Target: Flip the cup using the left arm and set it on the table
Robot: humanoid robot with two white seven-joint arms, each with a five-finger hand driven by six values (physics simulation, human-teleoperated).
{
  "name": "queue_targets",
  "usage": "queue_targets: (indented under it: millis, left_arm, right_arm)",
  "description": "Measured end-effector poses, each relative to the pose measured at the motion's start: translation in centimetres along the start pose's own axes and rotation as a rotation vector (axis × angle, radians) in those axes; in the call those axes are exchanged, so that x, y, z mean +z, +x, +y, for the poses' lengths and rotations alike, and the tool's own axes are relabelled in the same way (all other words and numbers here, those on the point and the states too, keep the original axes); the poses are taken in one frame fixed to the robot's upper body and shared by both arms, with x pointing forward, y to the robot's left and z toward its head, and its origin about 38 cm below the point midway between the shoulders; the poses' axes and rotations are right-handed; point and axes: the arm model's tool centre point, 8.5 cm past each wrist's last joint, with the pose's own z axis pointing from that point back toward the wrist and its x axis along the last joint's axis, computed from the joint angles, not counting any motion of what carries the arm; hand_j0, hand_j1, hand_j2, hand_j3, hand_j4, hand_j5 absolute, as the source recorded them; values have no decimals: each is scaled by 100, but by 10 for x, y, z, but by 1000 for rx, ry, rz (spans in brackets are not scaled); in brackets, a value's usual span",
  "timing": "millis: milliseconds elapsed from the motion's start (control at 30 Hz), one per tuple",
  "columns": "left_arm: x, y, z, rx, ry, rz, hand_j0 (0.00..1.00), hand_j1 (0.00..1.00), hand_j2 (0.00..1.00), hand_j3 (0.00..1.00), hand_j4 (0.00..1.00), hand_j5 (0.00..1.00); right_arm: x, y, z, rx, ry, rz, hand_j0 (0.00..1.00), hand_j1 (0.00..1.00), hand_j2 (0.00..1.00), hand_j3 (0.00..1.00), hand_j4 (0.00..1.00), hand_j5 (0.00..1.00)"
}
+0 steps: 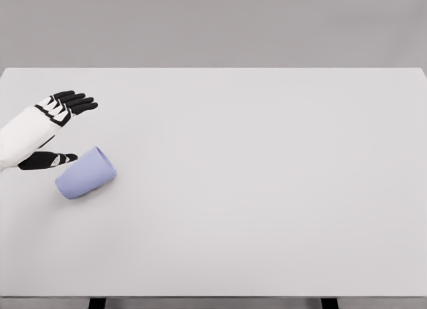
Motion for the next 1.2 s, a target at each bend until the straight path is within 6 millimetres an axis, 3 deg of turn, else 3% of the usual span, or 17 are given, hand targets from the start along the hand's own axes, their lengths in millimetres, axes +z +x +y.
queue_targets:
  millis: [567,667,733,800,867,933,967,1100,1200]
  left_arm:
    - [3,-7,11,-10,10,16,97,97,97,97,97,97]
    - [6,-6,15,98,-102,-3,98,98,98,98,98,98]
    - [3,5,17,187,-194,-67,98,98,98,98,98,98]
    - [-2,14,27,235,-220,-127,97,97,97,97,97,97]
    - [-14,16,59,249,-180,-171,96,96,96,96,96,96]
    - [-33,7,101,270,-128,-104,96,96,96,96,96,96]
    - [-39,1,112,312,-117,-41,97,97,97,97,97,97]
    - [-51,-22,101,540,-194,253,100,100,100,100,100,100]
    - [-67,-27,95,705,-289,421,100,100,100,100,100,100]
  right_arm:
    - [0,-2,0,6,0,5,100,100,100,100,100,100]
    - [0,-2,0,6,0,5,100,100,100,100,100,100]
    - [0,-2,0,6,0,5,100,100,100,100,100,100]
    - [0,-2,0,6,0,5,100,100,100,100,100,100]
    - [0,-2,0,6,0,5,100,100,100,100,100,100]
    - [0,-2,0,6,0,5,100,100,100,100,100,100]
    - [0,-2,0,6,0,5,100,100,100,100,100,100]
    - [0,-2,0,6,0,4,100,100,100,100,100,100]
    - [0,-2,0,6,0,5,100,100,100,100,100,100]
